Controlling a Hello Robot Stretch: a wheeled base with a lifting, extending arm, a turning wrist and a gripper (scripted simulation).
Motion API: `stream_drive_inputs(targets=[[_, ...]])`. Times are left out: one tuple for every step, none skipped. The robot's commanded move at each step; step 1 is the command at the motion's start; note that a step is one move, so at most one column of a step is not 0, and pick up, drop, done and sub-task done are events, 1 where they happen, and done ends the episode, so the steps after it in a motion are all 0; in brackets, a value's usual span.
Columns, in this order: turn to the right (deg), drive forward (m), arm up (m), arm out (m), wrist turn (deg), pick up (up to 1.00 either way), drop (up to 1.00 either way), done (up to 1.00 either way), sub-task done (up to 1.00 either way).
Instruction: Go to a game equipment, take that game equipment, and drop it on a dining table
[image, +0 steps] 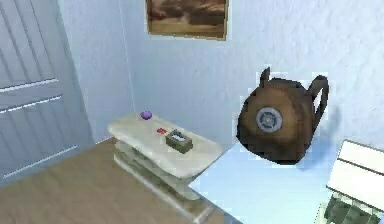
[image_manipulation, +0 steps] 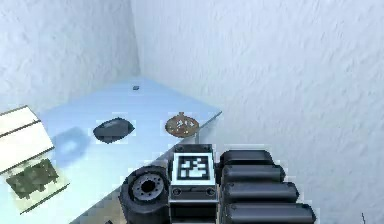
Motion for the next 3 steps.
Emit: stream_drive_inputs(targets=[[-45.0, 0.00, 0.00, 0.00, 0.0, 0.00, 0.00, 0.00, 0.00], [-27.0, 0.00, 0.00, 0.00, 0.0, 0.00, 0.00, 0.00, 0.00], [45.0, 0.00, 0.00, 0.00, 0.0, 0.00, 0.00, 0.00, 0.00]])
